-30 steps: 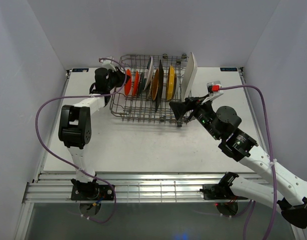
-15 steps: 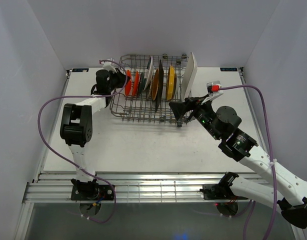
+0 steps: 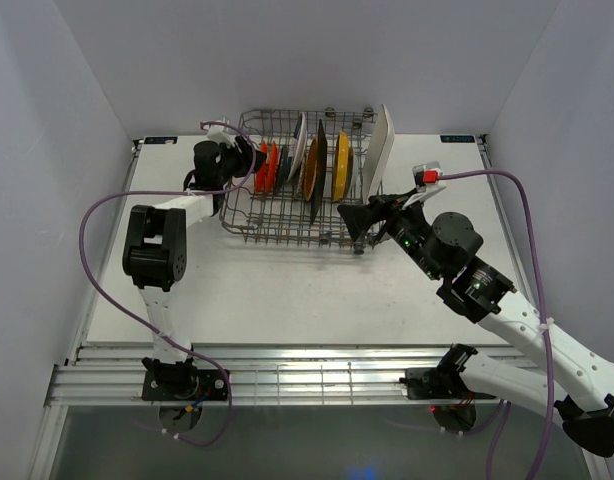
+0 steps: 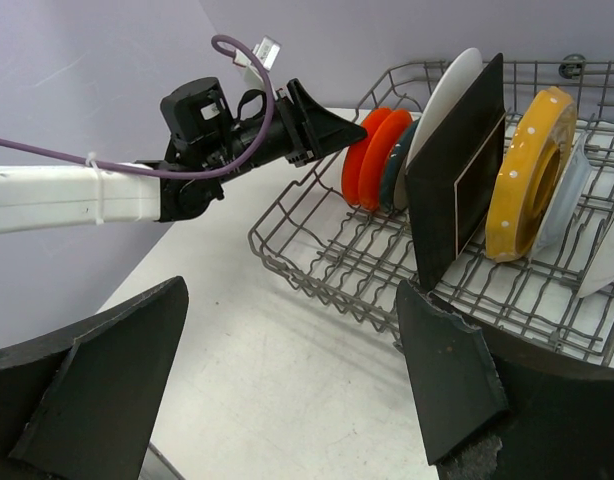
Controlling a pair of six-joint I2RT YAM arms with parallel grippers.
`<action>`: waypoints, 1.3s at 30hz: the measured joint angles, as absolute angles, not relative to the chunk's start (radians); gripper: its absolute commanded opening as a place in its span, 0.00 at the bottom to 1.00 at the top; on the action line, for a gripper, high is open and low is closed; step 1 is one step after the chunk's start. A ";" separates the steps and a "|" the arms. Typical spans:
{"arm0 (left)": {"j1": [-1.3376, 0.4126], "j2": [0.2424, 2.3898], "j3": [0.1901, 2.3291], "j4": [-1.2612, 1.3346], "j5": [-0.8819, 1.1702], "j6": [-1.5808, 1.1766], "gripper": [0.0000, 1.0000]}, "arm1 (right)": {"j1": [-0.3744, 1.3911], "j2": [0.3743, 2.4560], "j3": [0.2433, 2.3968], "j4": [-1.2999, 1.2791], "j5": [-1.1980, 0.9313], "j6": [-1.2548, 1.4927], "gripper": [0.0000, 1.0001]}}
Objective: Load the plates into the dish rack
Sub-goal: Insert the plate into the dish rack, then reset both arms
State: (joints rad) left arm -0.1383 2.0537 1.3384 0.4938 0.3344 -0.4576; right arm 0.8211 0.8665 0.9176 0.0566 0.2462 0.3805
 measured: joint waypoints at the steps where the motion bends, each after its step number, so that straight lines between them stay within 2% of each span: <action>1: -0.139 2.054 1.339 0.495 0.335 -0.460 0.62 | 0.821 0.867 0.918 0.057 0.245 0.381 0.90; 14: -0.139 2.032 1.332 0.493 0.327 -0.461 0.77 | 0.821 0.875 0.918 0.060 0.232 0.380 0.90; 18: -0.139 1.968 1.302 0.493 0.321 -0.461 0.84 | 0.821 0.875 0.918 0.060 0.229 0.380 0.90; 22: -0.139 1.899 1.275 0.497 0.313 -0.466 0.85 | 0.821 0.875 0.918 0.060 0.229 0.377 0.90; 26: -0.139 1.834 1.229 0.502 0.296 -0.472 0.90 | 0.821 0.877 0.918 0.060 0.229 0.372 0.90; 39: -0.139 1.646 0.956 0.493 0.236 -0.541 0.91 | 0.821 0.908 0.916 0.063 0.241 0.363 0.90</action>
State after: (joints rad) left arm -0.1390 1.6463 0.9558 0.4931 0.2363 -0.5407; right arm 0.8211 0.9081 0.9161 0.0628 0.2409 0.3630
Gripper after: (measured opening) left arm 0.911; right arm 0.900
